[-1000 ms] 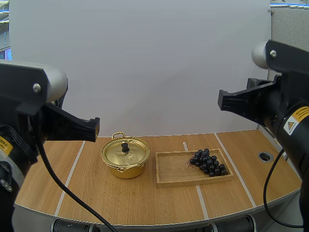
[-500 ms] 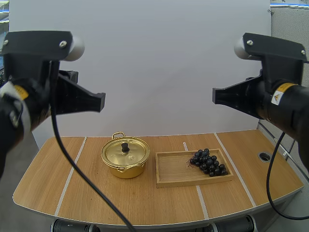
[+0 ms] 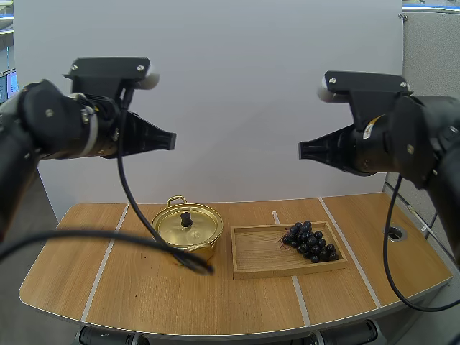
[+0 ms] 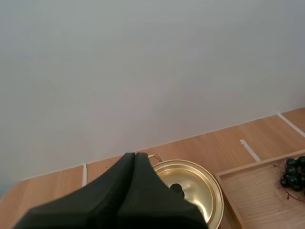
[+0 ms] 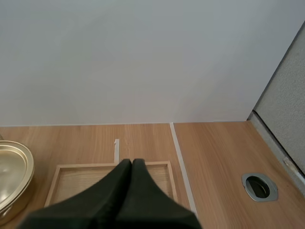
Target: Open the pot, put the grape inside, and close it
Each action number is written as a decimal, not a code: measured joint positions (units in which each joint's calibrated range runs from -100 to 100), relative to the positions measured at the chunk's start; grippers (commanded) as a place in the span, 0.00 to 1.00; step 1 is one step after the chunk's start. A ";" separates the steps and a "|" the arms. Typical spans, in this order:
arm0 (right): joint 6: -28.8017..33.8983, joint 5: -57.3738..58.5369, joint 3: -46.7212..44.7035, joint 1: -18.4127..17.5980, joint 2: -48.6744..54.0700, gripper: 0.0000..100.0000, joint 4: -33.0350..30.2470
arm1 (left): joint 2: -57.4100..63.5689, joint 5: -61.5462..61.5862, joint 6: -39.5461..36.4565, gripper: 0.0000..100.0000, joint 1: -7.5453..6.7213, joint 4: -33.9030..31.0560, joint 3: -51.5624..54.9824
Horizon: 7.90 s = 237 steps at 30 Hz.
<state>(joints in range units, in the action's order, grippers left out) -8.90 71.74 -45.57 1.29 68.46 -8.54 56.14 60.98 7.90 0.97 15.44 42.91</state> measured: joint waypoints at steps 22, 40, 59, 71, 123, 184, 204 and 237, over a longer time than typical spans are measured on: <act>8.24 0.00 0.00 0.00 -6.15 0.00 0.00 | -15.41 0.49 3.99 1.00 0.00 2.62 0.00; 8.42 0.00 0.00 0.00 -6.15 0.00 -0.86 | -15.41 2.53 4.29 1.00 0.00 2.62 0.00; -3.43 4.20 0.00 0.00 -6.15 1.00 -1.24 | -15.41 5.30 4.36 1.00 0.00 2.03 0.00; -3.66 4.54 0.00 0.00 -6.15 1.00 0.05 | -15.41 9.04 6.25 1.00 0.00 0.86 0.00; -3.66 4.54 0.00 0.00 -6.15 1.00 0.16 | -59.11 17.34 13.61 1.00 -8.11 -10.09 -19.50; -3.66 2.30 0.00 0.00 -6.17 1.00 0.16 | -25.31 17.78 7.66 0.00 -8.17 -12.73 -45.46; -10.35 -0.22 0.03 0.22 -13.33 1.00 -2.17 | -14.18 7.68 7.47 0.00 -8.17 -12.73 -53.58; -44.79 -0.39 2.66 9.75 -43.30 1.00 19.01 | -15.40 7.16 7.47 0.00 -8.17 -15.74 -53.58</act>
<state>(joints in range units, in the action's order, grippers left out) -53.69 71.36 -42.91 11.03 25.17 10.47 40.73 68.14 15.37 -7.21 -0.30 -10.68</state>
